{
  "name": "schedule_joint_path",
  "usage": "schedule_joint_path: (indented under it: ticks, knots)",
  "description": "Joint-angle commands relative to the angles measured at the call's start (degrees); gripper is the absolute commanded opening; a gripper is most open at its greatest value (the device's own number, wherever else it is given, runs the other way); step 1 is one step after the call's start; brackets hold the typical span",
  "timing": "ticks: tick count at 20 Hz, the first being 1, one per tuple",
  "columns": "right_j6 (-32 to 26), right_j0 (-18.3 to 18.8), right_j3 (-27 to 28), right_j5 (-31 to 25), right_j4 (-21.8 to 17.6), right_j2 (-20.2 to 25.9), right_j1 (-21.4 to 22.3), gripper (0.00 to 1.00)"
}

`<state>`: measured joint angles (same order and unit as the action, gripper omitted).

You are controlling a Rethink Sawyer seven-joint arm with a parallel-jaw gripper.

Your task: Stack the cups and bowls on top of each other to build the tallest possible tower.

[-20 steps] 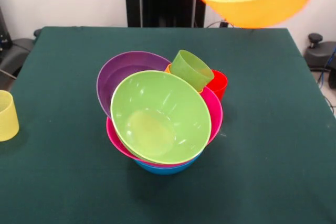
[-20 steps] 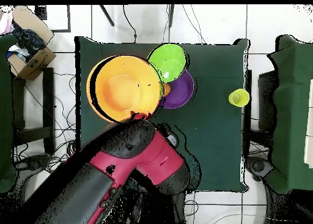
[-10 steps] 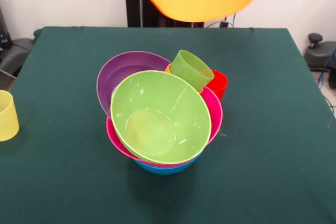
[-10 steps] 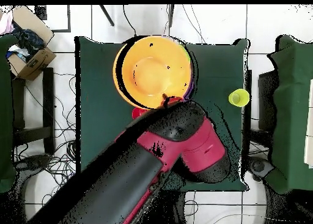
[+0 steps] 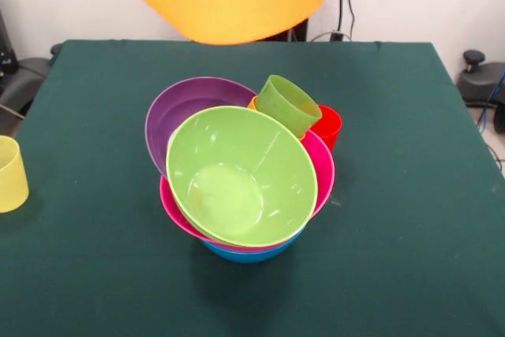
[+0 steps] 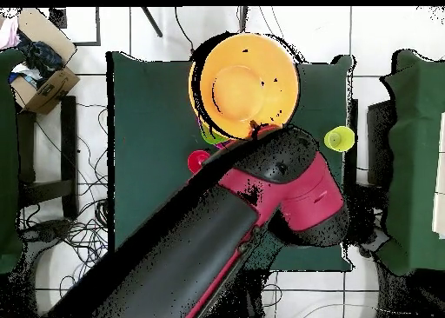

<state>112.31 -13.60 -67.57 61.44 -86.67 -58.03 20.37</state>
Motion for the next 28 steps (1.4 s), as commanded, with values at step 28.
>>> schedule_joint_path:
  ticks: [28]
  knots:
    - [-10.5,-1.8,0.8,-6.0,-10.4,7.4,-12.3,0.00]
